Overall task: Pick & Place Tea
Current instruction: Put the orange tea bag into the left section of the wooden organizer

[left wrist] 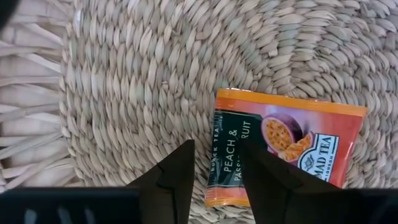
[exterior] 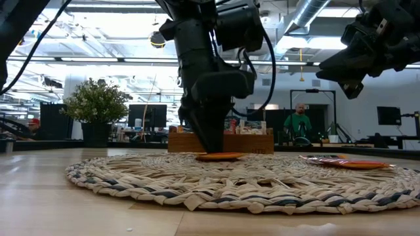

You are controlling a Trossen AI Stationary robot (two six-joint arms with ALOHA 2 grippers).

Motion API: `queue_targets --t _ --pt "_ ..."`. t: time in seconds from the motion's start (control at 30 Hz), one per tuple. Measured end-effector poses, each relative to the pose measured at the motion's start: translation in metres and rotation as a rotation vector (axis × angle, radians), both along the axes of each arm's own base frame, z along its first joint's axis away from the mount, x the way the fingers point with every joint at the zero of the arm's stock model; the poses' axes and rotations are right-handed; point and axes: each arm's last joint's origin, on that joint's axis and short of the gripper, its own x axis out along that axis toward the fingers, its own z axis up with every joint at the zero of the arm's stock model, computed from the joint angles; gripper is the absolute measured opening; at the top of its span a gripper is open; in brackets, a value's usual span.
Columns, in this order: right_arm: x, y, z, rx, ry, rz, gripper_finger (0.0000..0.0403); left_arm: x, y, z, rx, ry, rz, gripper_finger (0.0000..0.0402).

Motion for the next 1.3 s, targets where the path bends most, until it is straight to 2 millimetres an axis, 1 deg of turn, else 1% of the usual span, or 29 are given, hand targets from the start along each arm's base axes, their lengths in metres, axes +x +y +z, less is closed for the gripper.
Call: queue_targets --t 0.17,0.4,0.53,0.73,0.83,1.0,1.3 --pt "0.000 0.000 0.000 0.000 0.000 0.000 0.0098 -0.001 -0.001 0.000 -0.026 0.017 0.006 0.0093" --pt "0.000 0.000 0.000 0.000 0.000 0.000 0.0098 -0.002 -0.001 0.000 -0.029 0.022 0.007 0.0029" --pt "0.000 0.000 0.000 0.000 0.000 0.000 0.0098 -0.002 -0.001 -0.001 -0.028 0.026 0.007 0.0004" --pt "0.000 0.000 0.000 0.000 0.000 0.000 0.0098 -0.002 -0.001 -0.001 -0.032 0.027 0.019 0.0000" --pt "0.000 0.000 0.000 0.000 0.000 0.000 0.0098 -0.003 -0.001 0.003 -0.038 0.020 0.037 0.0000" --pt "0.000 0.000 0.000 0.000 0.000 0.001 0.0098 -0.007 0.000 0.020 -0.047 -0.007 0.058 0.0000" --pt "0.000 0.000 0.000 0.001 0.000 0.000 0.0098 -0.022 0.001 0.054 -0.038 -0.021 0.064 0.0000"
